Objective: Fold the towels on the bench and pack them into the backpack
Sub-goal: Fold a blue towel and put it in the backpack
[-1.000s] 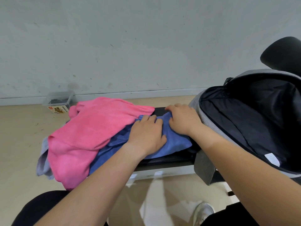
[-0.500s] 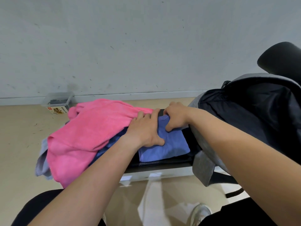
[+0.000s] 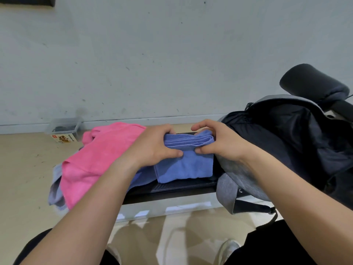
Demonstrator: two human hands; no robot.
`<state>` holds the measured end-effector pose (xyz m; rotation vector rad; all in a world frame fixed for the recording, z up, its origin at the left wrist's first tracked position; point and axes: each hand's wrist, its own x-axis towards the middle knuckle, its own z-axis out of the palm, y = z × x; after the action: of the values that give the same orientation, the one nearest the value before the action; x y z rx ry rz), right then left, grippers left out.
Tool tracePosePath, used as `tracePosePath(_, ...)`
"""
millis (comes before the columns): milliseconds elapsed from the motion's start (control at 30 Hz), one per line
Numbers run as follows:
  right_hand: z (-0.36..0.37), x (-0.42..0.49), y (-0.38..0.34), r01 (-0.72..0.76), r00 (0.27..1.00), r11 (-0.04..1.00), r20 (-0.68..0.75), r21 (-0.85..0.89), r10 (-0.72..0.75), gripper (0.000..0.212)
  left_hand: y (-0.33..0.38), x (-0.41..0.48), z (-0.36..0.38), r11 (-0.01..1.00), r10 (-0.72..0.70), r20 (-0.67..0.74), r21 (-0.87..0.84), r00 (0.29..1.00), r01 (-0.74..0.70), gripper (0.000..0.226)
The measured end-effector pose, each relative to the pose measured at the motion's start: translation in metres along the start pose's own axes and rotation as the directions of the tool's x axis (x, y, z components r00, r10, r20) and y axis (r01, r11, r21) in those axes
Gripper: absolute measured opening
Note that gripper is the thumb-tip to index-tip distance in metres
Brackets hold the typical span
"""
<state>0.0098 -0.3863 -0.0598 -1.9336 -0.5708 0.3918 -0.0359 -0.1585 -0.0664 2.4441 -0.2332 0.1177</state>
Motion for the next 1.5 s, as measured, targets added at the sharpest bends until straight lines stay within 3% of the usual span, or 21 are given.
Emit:
tracePosePath(100, 0.007, -0.008, -0.005, -0.009, 1.000, 0.989, 0.008, 0.147, 0.008, 0.023, 0.001, -0.013, -0.009, 0.993, -0.003, -0.018, -0.119, 1.000, 0.001, 0.033)
tracePosePath(200, 0.013, -0.008, -0.006, -0.044, 0.999, 0.999, -0.027, 0.029, 0.044, 0.023, 0.004, -0.022, -0.011, 0.986, -0.006, -0.025, -0.167, 1.000, 0.001, 0.027)
tracePosePath(367, 0.032, -0.007, -0.015, -0.065, 0.977, 0.981, -0.213, -0.180, 0.026, 0.019, 0.001, -0.026, -0.018, 0.998, -0.058, -0.074, -0.041, 0.996, 0.055, 0.030)
tracePosePath(533, 0.041, -0.003, -0.002, -0.211, 0.945, 0.888, -0.319, -0.408, 0.078, 0.033, -0.001, -0.021, 0.000, 0.985, -0.059, -0.017, 0.164, 0.998, 0.061, 0.033)
tracePosePath(667, 0.041, 0.004, 0.019, -0.228, 0.962, 0.872, -0.239, -0.433, 0.133, 0.023, -0.010, -0.010, 0.017, 0.975, -0.089, 0.098, 0.213, 0.991, 0.067, 0.037)
tracePosePath(800, 0.032, 0.014, 0.028, -0.178, 0.972, 0.854, -0.220, -0.490, 0.077, 0.016, -0.018, 0.005, 0.019, 0.980, -0.081, 0.173, 0.194, 0.982, 0.047, 0.042)
tracePosePath(867, 0.029, 0.018, 0.027, -0.148, 0.971, 0.777, -0.239, -0.612, -0.002, 0.017, -0.022, 0.014, 0.018, 0.983, -0.073, 0.149, 0.178, 0.986, 0.046, 0.045)
tracePosePath(933, 0.029, 0.023, 0.024, -0.163, 0.959, 0.635, -0.272, -0.755, -0.077, 0.021, -0.027, 0.020, 0.018, 0.982, -0.072, 0.071, 0.179, 0.995, 0.058, 0.043)
tracePosePath(1000, 0.028, 0.027, 0.026, -0.179, 0.957, 0.559, -0.275, -0.810, -0.092, 0.024, -0.028, 0.022, 0.021, 0.966, -0.073, 0.014, 0.249, 0.997, 0.067, 0.039)
tracePosePath(1067, 0.027, 0.033, 0.030, -0.147, 0.977, 0.588, -0.209, -0.795, -0.038, 0.023, -0.027, 0.024, 0.026, 0.945, -0.073, 0.032, 0.321, 0.997, 0.059, 0.043)
tracePosePath(1200, 0.019, 0.042, 0.034, -0.071, 0.997, 0.691, -0.079, -0.720, 0.021, 0.026, -0.028, 0.024, 0.029, 0.938, -0.117, 0.176, 0.343, 0.977, 0.051, 0.077)
tracePosePath(1267, 0.014, 0.043, 0.034, -0.067, 0.998, 0.736, -0.030, -0.673, 0.064, 0.045, -0.030, 0.026, 0.029, 0.927, -0.132, 0.181, 0.371, 0.975, 0.057, 0.075)
tracePosePath(1333, 0.010, 0.041, 0.033, -0.086, 0.991, 0.764, 0.027, -0.639, 0.134, 0.078, -0.030, 0.027, 0.031, 0.919, -0.114, 0.148, 0.392, 0.982, 0.048, 0.060)
tracePosePath(1400, 0.008, 0.039, 0.036, -0.086, 0.984, 0.725, 0.057, -0.684, 0.169, 0.095, -0.028, 0.026, 0.031, 0.911, -0.088, 0.128, 0.410, 0.988, 0.028, 0.048)
tracePosePath(1500, 0.006, 0.038, 0.041, -0.078, 0.991, 0.627, 0.008, -0.775, 0.133, 0.067, -0.031, 0.022, 0.029, 0.906, -0.068, 0.138, 0.423, 0.988, 0.003, 0.043)
